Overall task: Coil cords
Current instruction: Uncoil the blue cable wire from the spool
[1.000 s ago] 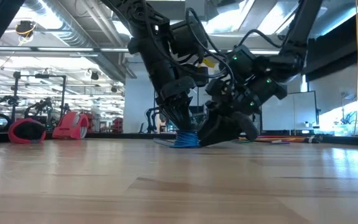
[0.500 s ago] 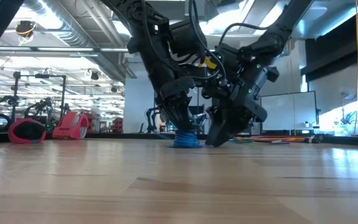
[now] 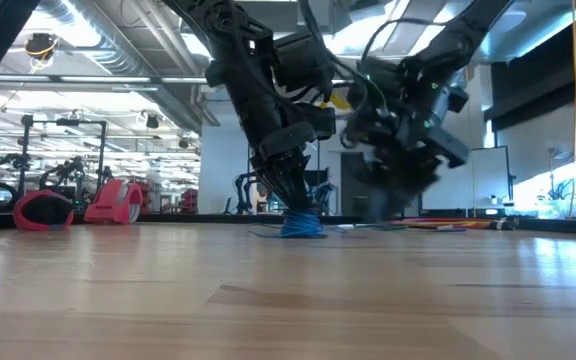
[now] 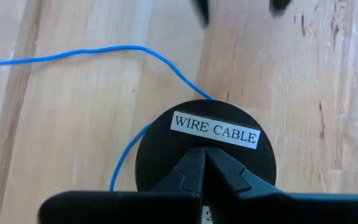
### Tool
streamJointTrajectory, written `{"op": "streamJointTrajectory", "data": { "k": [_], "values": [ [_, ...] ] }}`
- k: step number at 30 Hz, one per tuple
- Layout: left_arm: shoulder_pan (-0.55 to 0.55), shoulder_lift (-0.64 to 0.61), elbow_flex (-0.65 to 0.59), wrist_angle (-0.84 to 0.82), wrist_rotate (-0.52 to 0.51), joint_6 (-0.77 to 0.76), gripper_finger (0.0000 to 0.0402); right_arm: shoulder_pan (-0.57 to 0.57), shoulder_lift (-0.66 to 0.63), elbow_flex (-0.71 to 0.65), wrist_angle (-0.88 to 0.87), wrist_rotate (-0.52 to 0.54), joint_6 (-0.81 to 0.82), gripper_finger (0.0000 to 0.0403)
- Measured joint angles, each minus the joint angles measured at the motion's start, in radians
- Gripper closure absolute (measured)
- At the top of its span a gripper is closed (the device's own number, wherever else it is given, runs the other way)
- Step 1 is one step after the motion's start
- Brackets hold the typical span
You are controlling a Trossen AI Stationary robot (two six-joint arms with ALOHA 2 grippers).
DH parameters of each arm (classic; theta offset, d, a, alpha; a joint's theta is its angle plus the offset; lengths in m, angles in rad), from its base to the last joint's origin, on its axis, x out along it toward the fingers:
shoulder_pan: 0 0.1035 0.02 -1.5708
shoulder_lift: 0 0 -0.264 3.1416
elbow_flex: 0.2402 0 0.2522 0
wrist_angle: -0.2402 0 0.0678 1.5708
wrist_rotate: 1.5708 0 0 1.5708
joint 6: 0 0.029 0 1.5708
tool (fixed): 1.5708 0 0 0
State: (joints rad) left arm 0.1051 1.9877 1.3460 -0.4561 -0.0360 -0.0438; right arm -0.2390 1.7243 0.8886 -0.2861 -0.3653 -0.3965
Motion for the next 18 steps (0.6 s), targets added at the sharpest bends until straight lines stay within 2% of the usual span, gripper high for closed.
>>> {"op": "streamJointTrajectory", "data": {
  "k": [5,8,15,18],
  "values": [
    [0.000,0.000,0.000,0.000,0.000,0.000,0.0401,-0.001,0.024,-0.049,0.259,0.035,-0.027,0.0212],
    [0.000,0.000,0.000,-0.001,0.001,0.000,0.0402,-0.002,0.061,-0.078,0.358,0.041,-0.036,0.0212],
    [0.000,0.000,0.000,0.000,0.001,-0.001,0.0401,-0.003,0.134,-0.080,0.435,0.021,-0.052,0.0212],
    [0.000,0.000,0.000,0.000,0.001,-0.001,0.0402,-0.003,0.136,-0.079,0.426,0.015,-0.048,0.0228]
  ]
}}
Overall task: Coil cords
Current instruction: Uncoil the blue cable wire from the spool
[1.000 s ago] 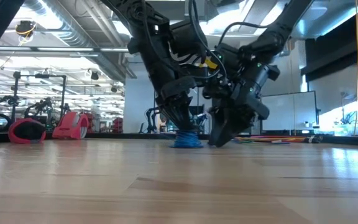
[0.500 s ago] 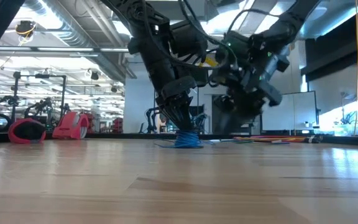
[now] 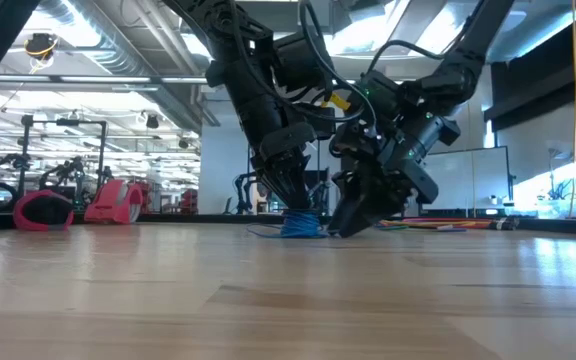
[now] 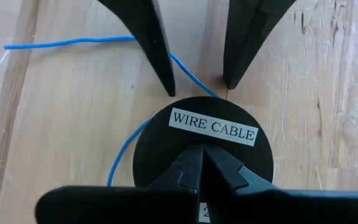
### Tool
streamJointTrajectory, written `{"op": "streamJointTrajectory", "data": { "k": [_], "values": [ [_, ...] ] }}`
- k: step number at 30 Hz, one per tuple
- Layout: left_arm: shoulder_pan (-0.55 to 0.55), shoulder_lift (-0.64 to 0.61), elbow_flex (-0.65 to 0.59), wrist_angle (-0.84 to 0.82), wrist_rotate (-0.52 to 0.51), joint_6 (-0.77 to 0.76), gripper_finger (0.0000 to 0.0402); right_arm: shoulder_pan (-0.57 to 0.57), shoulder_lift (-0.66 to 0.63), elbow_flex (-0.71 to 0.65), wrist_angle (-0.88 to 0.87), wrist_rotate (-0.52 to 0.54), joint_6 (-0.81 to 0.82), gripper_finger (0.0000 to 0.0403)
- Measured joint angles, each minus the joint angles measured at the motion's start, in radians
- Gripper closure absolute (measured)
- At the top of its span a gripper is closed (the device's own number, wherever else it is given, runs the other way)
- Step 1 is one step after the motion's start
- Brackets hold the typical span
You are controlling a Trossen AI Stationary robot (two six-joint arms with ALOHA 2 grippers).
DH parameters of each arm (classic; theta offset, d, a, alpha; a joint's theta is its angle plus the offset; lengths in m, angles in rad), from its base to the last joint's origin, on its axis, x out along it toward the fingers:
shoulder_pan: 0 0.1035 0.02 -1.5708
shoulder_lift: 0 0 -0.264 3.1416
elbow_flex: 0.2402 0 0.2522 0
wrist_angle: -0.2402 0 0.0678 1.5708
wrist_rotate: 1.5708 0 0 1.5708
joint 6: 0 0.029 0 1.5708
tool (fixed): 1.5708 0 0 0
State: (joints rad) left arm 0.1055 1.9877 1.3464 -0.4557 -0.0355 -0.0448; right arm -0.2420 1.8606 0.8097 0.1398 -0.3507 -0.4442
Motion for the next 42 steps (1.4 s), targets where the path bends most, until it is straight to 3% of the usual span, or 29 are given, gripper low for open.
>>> {"op": "streamJointTrajectory", "data": {
  "k": [10,16,22,31,42],
  "values": [
    [0.000,0.000,0.000,0.000,-0.001,-0.002,0.0401,0.011,-0.024,0.003,-0.079,0.016,-0.003,0.0392],
    [0.000,0.000,0.000,0.000,-0.002,-0.006,0.0402,0.096,-0.107,-0.001,-0.229,0.164,0.018,0.0373],
    [0.001,0.000,0.000,0.001,-0.003,-0.037,0.0401,0.223,-0.152,-0.003,-0.339,0.256,0.054,0.0397],
    [0.000,-0.019,-0.002,-0.012,-0.063,-0.068,0.0402,0.406,-0.232,-0.112,-0.341,0.442,0.175,0.0394],
    [0.005,-0.048,-0.002,-0.047,-0.092,-0.163,0.0401,0.635,-0.385,-0.245,-0.360,0.494,0.389,0.0393]
  ]
}}
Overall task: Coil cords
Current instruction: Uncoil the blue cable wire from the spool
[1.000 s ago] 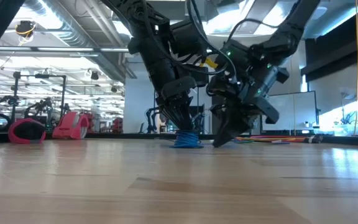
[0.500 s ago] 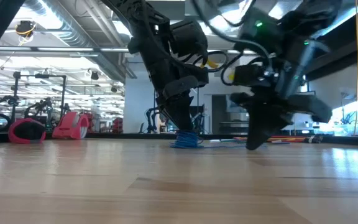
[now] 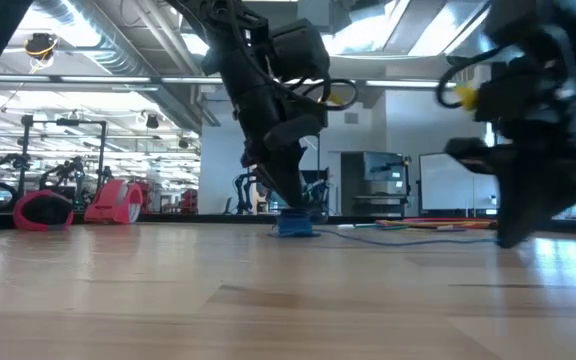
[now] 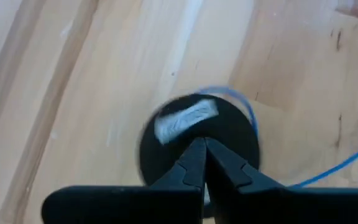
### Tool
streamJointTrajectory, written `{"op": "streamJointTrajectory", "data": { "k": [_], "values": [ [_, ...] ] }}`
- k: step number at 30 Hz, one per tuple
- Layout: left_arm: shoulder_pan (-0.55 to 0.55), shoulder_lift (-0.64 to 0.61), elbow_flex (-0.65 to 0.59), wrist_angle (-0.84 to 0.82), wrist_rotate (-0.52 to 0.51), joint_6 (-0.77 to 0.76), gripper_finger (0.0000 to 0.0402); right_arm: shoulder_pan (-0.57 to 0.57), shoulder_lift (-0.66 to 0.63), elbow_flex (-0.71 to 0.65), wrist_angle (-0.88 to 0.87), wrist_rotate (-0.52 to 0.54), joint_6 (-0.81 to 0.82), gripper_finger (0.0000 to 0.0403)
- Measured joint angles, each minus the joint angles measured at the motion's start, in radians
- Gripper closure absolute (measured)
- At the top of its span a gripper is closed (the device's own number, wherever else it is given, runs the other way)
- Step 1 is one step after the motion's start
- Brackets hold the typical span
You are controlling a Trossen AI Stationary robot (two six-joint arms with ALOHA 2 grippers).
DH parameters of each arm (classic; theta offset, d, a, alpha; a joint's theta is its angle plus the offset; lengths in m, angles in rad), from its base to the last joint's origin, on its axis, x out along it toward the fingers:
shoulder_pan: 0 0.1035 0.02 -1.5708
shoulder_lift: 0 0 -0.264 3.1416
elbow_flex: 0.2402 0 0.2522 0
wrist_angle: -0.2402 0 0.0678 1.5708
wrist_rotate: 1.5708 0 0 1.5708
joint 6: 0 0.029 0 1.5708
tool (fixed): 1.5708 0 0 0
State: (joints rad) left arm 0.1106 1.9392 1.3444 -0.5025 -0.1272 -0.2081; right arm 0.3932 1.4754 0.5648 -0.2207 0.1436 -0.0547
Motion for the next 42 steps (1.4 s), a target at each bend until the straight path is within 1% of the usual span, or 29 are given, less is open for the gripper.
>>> {"op": "streamJointTrajectory", "data": {
  "k": [4,9,11,15,22,26,28,33,35,37,39,42],
  "values": [
    [0.009,0.000,0.000,-0.034,-0.001,-0.042,0.0402,0.073,-0.036,-0.029,-0.007,0.005,0.071,0.0396],
    [0.009,0.000,0.001,-0.090,-0.003,-0.051,0.0401,0.152,-0.076,-0.033,-0.067,-0.012,0.146,0.0395],
    [0.009,0.000,0.001,-0.111,-0.014,-0.068,0.0401,0.178,-0.097,-0.034,-0.084,-0.026,0.159,0.0396],
    [0.012,0.000,0.002,-0.177,-0.048,-0.101,0.0402,0.219,-0.152,-0.033,-0.124,-0.015,0.196,0.0396],
    [0.021,-0.002,0.002,-0.326,-0.126,-0.188,0.0402,0.297,-0.302,-0.032,-0.196,0.003,0.309,0.0396],
    [0.025,-0.002,0.002,-0.341,-0.147,-0.216,0.0401,0.357,-0.396,-0.032,-0.205,0.006,0.359,0.0396],
    [0.025,-0.002,0.002,-0.344,-0.148,-0.216,0.0401,0.381,-0.430,-0.031,-0.210,0.024,0.392,0.0396],
    [0.024,-0.002,0.002,-0.328,-0.149,-0.214,0.0401,0.393,-0.441,-0.031,-0.221,0.140,0.484,0.0394],
    [0.024,-0.002,0.002,-0.321,-0.149,-0.212,0.0401,0.373,-0.437,-0.030,-0.243,0.172,0.536,0.0383],
    [0.024,-0.002,0.002,-0.321,-0.148,-0.212,0.0401,0.339,-0.437,-0.030,-0.286,0.174,0.588,0.0360],
    [0.024,-0.002,0.002,-0.320,-0.148,-0.212,0.0401,0.309,-0.439,-0.030,-0.326,0.154,0.623,0.0330],
    [0.024,-0.002,0.002,-0.320,-0.147,-0.211,0.0401,0.268,-0.439,-0.030,-0.335,0.106,0.619,0.0282]
  ]
}}
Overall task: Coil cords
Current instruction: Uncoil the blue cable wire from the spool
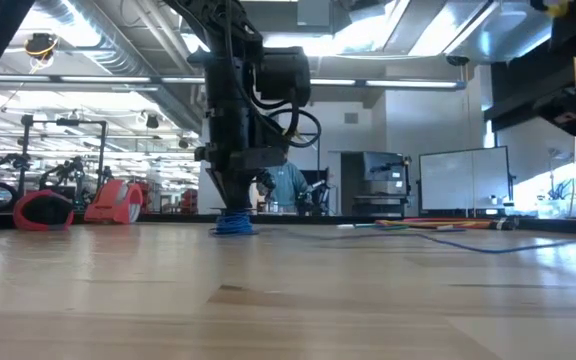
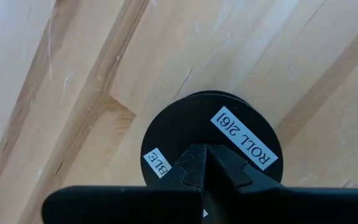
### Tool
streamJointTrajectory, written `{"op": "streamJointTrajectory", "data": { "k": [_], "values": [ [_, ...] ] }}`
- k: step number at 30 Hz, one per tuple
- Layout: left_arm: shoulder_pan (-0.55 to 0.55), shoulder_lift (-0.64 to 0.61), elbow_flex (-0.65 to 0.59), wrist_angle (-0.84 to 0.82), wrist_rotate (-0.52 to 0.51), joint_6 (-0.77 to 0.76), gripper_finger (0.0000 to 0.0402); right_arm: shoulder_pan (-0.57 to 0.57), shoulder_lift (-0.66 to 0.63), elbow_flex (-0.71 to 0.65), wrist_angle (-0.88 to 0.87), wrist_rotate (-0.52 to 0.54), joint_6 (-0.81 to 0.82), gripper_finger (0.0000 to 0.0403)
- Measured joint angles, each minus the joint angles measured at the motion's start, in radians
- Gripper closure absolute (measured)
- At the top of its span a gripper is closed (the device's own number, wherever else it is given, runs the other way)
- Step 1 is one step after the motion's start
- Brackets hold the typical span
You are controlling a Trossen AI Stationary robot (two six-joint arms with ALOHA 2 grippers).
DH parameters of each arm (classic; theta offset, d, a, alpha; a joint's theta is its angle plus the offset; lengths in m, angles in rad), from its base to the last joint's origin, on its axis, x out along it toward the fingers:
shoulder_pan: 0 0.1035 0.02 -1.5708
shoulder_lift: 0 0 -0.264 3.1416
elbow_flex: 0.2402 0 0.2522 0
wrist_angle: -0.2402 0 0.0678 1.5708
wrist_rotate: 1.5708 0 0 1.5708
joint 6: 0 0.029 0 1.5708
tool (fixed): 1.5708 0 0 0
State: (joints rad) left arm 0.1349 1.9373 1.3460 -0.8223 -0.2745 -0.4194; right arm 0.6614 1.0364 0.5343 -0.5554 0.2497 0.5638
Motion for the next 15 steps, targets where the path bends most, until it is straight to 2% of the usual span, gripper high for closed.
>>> {"op": "streamJointTrajectory", "data": {
  "k": [2,4,7,11,15],
  "values": [
    [0.000,0.000,0.000,0.001,0.000,0.006,0.0401,-0.026,0.000,0.000,0.031,0.010,-0.064,0.0255],
    [0.000,0.000,0.000,0.001,0.000,0.007,0.0401,-0.058,0.004,0.000,0.093,0.094,-0.156,0.0233],
    [0.000,0.000,0.000,0.003,0.000,0.007,0.0401,-0.116,0.044,0.000,0.297,0.204,-0.309,0.0213],
    [0.000,0.000,0.000,0.003,0.001,0.007,0.0401,-0.221,0.160,0.002,0.651,0.184,-0.467,0.0206],
    [0.000,0.000,0.000,0.004,0.001,0.009,0.0401,-0.312,0.326,0.002,0.960,0.116,-0.518,0.0206]
  ]
}}
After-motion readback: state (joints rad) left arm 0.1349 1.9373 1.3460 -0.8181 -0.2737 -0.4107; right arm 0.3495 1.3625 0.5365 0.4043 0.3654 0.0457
